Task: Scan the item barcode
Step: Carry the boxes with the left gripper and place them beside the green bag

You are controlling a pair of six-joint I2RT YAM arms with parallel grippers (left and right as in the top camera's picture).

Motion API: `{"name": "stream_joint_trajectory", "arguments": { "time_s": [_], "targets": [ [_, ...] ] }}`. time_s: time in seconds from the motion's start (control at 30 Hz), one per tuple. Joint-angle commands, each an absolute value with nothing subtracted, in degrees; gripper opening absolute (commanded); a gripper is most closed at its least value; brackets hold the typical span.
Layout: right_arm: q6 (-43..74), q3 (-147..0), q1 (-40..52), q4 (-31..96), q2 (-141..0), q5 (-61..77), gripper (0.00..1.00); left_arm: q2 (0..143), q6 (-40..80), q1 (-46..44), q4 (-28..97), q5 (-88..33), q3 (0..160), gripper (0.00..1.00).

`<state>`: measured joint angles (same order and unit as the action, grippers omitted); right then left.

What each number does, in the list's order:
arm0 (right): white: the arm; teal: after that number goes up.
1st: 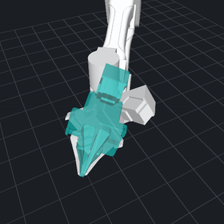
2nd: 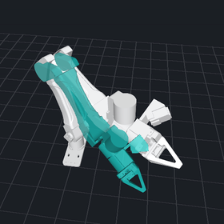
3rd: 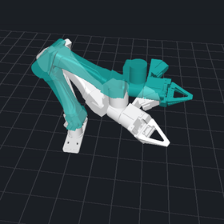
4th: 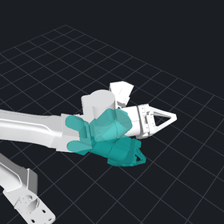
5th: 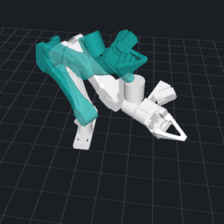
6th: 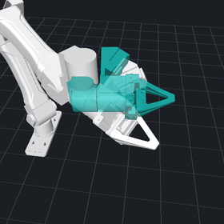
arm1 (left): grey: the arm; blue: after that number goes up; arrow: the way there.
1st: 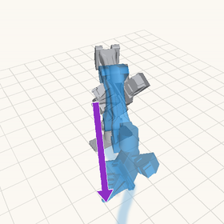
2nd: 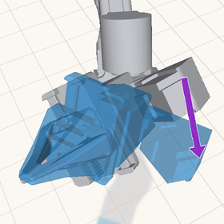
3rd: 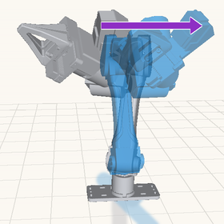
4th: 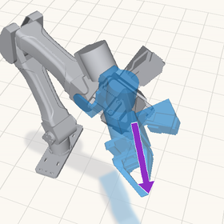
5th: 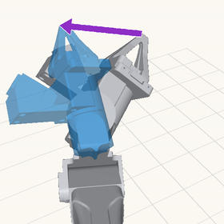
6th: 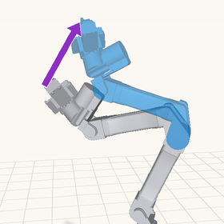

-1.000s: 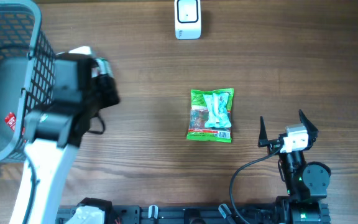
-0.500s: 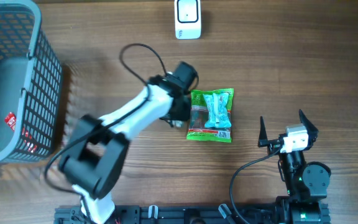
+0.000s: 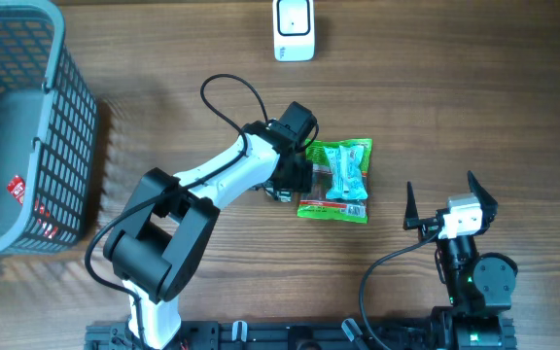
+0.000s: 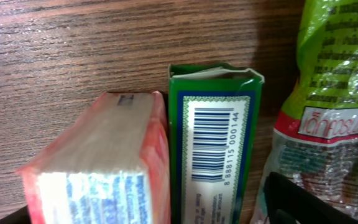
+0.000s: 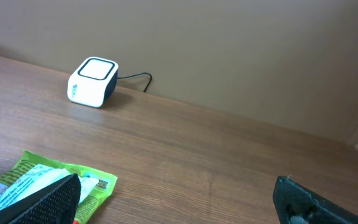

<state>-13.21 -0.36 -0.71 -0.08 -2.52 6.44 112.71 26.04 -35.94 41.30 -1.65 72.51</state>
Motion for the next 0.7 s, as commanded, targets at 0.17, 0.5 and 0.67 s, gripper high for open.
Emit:
{"name": "stream_joint_trajectory", "arguments": {
  "time_s": [0.17,0.5,0.67],
  "targets": [
    [-13.52,-0.32,-0.93,-0.38,-2.44,7.31,1.0,107.22,26.2,-32.97,41.34,-2.55,72.44,0.89],
    [-13.5,-0.32,-0.93,-0.38,-2.42,7.31,1.0,97.62,25.89,-32.18,41.28,1.87,72.47,0.88],
    [-13.52,-0.32,-0.93,-0.38,-2.44,7.31,1.0,87.35,25.76,-24.99,41.32,4.16,72.84,0.88]
  ]
}}
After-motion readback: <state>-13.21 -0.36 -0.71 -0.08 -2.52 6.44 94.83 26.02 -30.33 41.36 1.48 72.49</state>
